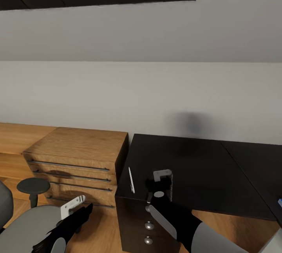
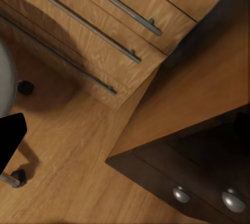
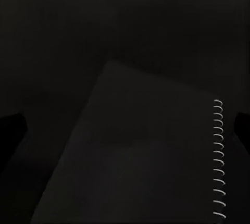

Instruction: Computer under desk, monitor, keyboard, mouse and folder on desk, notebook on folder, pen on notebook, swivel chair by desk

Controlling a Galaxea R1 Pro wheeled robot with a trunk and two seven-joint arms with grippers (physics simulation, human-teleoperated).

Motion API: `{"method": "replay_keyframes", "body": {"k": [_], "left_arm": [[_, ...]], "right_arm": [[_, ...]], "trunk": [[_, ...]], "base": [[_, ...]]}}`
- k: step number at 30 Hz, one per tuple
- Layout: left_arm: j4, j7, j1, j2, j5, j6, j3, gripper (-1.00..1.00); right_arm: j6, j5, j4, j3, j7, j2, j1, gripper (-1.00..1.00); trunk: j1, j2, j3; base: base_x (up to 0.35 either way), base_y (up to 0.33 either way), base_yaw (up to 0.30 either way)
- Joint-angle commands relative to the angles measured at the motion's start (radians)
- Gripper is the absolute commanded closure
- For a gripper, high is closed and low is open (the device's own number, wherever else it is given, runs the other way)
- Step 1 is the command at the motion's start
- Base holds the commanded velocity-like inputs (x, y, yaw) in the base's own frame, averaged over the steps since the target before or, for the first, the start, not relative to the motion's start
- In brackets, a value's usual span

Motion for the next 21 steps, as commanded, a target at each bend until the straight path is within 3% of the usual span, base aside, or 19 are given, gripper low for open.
{"method": "replay_keyframes", "body": {"k": [1, 6, 10, 13, 14, 18, 21], "left_arm": [[-0.002, 0.007, 0.000, -0.001, 0.010, 0.003, -0.001, -1.00], [-0.002, 0.007, 0.000, -0.001, 0.010, 0.002, -0.005, -1.00], [-0.002, 0.006, 0.000, -0.001, 0.010, 0.001, -0.006, -1.00], [-0.002, 0.006, 0.000, -0.001, 0.010, 0.001, -0.006, -1.00], [-0.004, 0.006, 0.001, -0.001, 0.010, 0.000, -0.007, -1.00], [-0.005, 0.006, 0.000, -0.001, 0.010, 0.000, -0.007, -1.00], [-0.006, 0.005, 0.001, -0.001, 0.010, 0.000, -0.007, -1.00]], "right_arm": [[0.006, -0.002, 0.000, 0.002, -0.006, -0.001, -0.003, -1.00], [0.006, 0.006, 0.009, -0.014, -0.002, -0.010, -0.038, -1.00], [0.007, 0.008, 0.081, -0.031, 0.015, -0.026, -0.159, -1.00], [0.006, 0.007, 0.175, -0.034, 0.083, -0.028, -0.233, -1.00], [-0.021, 0.004, 0.311, -0.047, 0.210, -0.028, -0.311, -1.00], [-0.073, 0.002, 0.461, -0.092, 0.331, -0.028, -0.368, -1.00], [-0.087, 0.001, 0.504, -0.111, 0.368, -0.028, -0.380, -1.00]], "trunk": [[0.000, -0.001, -0.001], [0.000, -0.001, -0.001], [0.000, -0.001, -0.001], [0.000, -0.001, -0.001], [0.000, -0.001, -0.001], [0.000, -0.001, -0.001], [0.000, -0.001, -0.001]], "base": [[0.018, 0.000, 0.000], [0.010, 0.000, 0.000], [0.002, 0.000, 0.000], [0.000, 0.000, 0.000], [0.000, 0.000, 0.000], [0.000, 0.000, 0.000], [0.000, 0.000, 0.000]]}}
